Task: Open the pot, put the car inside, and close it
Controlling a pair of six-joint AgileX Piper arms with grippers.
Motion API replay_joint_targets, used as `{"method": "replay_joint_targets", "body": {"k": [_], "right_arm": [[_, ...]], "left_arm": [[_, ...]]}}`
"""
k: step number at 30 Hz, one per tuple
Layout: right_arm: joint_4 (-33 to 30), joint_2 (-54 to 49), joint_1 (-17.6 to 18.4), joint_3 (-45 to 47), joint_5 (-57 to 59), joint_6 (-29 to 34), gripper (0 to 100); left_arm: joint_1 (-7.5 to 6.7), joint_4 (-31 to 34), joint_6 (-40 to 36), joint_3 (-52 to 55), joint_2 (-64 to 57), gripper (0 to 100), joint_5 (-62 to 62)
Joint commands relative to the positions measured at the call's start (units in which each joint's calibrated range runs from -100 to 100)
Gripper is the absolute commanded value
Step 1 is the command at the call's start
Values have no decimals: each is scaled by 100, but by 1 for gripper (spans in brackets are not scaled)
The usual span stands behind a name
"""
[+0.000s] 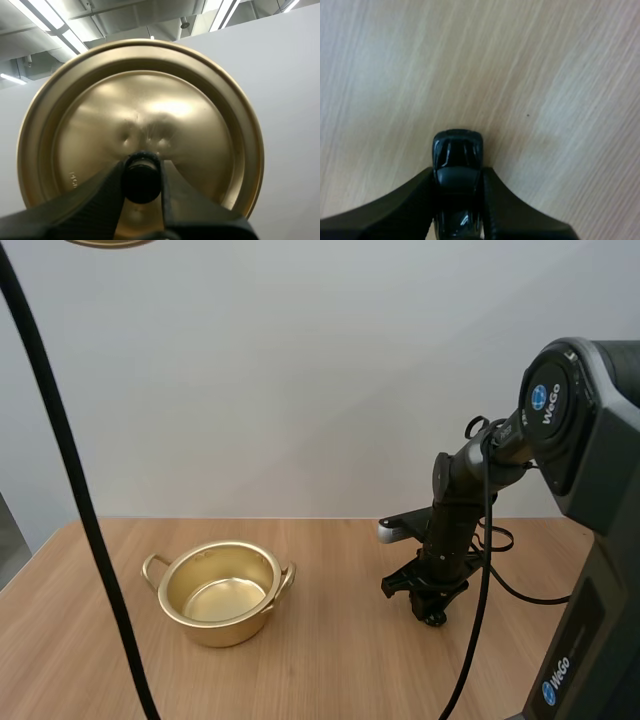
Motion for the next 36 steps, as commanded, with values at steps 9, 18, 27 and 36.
{"method": "replay_joint_targets", "body": {"k": [9,18,27,36], "right_arm": [[38,-226,3,-233,96,-341,0],[1422,-1243,10,-2268,1529,-1198,0],[2530,-1281,478,-3531,2686,-1585,0],[2738,-1106,1754,-3531,2262,-1681,0]], "left_arm": [[2,8,39,0,-4,0,4],[2,8,39,0,-4,0,4],[2,8,-5,-284,-62,0,17],[2,19,-5,-757,-71,0,34]]}}
